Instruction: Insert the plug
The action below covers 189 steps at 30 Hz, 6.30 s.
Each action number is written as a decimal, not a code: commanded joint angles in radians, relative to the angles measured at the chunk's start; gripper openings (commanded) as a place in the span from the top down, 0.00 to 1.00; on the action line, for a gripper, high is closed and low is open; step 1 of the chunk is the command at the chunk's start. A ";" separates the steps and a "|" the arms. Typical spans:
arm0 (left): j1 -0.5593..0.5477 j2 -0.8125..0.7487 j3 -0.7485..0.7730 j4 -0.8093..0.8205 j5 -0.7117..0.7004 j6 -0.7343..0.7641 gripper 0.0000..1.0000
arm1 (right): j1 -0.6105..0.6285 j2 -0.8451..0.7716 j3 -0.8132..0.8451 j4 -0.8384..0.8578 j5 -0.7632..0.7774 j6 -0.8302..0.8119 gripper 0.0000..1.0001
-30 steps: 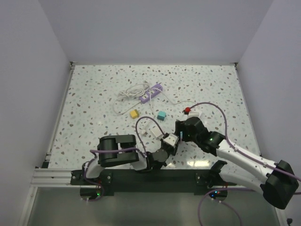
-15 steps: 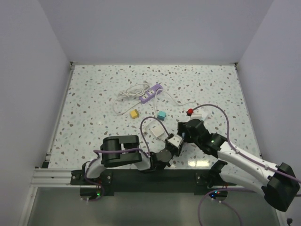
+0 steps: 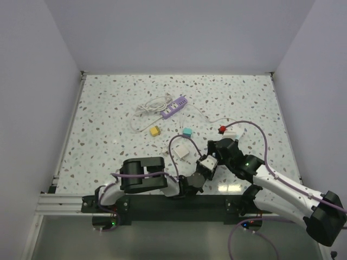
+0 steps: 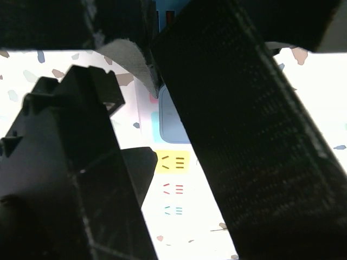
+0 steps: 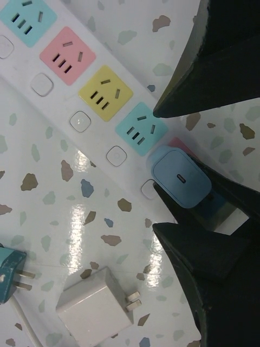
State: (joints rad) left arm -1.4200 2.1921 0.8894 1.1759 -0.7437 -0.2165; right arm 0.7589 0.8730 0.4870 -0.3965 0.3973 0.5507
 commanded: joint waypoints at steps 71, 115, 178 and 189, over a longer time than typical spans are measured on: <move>0.852 -1.060 -0.405 -0.562 0.489 -0.024 0.14 | -0.081 0.688 0.524 0.259 -0.284 -0.365 0.17; 0.836 -1.017 -0.495 -0.414 0.601 0.072 0.14 | -0.087 0.965 0.742 0.188 -0.017 -0.244 1.00; 0.668 -0.548 -0.316 0.077 0.914 -0.251 1.00 | -0.010 0.429 0.449 0.505 -0.181 -0.161 0.45; 0.760 -0.675 -0.386 -0.041 1.204 -0.088 1.00 | -0.222 0.296 0.432 0.541 -0.598 -0.354 0.01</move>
State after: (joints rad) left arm -0.6796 1.5803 0.5228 1.1484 0.3309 -0.4129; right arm 0.6052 1.2106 0.9360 0.0921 -0.0021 0.2680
